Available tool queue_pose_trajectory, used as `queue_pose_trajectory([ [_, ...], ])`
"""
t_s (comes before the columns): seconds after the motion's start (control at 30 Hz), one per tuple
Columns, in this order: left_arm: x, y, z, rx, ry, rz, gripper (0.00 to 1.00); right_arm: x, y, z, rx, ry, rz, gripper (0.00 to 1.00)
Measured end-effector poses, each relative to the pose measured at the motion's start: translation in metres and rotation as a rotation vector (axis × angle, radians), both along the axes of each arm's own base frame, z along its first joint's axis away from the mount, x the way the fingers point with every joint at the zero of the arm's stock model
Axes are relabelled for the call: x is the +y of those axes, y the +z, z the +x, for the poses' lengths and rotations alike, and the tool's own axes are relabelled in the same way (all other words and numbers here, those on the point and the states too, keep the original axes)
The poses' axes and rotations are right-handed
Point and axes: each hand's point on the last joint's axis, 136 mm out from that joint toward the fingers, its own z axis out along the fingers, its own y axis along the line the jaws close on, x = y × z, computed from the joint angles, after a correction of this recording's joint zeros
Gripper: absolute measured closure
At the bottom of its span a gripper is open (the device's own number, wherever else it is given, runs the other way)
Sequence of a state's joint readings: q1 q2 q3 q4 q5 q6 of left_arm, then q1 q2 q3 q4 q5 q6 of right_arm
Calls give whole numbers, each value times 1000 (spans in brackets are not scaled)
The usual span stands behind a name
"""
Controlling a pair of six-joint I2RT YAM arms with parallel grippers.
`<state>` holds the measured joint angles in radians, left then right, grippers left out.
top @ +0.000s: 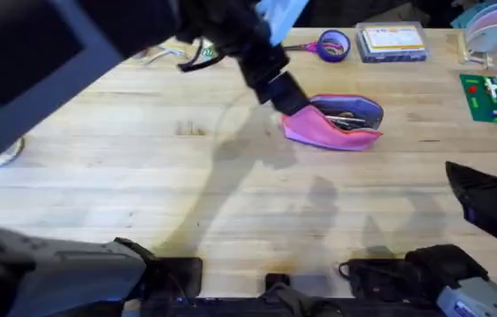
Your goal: Unzip the bag, pick up the pens from the table one at a time and place them inside, then zip the bag closed.
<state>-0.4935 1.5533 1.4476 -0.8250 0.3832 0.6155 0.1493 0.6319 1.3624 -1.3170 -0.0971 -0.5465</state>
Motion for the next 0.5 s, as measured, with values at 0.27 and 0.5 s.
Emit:
queue_pose_trajectory([
  [0.27, 37, -7, -20, -76, 8, -26, 7, 0, 0, 0, 0, 0, 0, 3],
  [0.5, 67, -20, -33, -89, -10, -49, 7, 0, 0, 0, 0, 0, 0, 3],
])
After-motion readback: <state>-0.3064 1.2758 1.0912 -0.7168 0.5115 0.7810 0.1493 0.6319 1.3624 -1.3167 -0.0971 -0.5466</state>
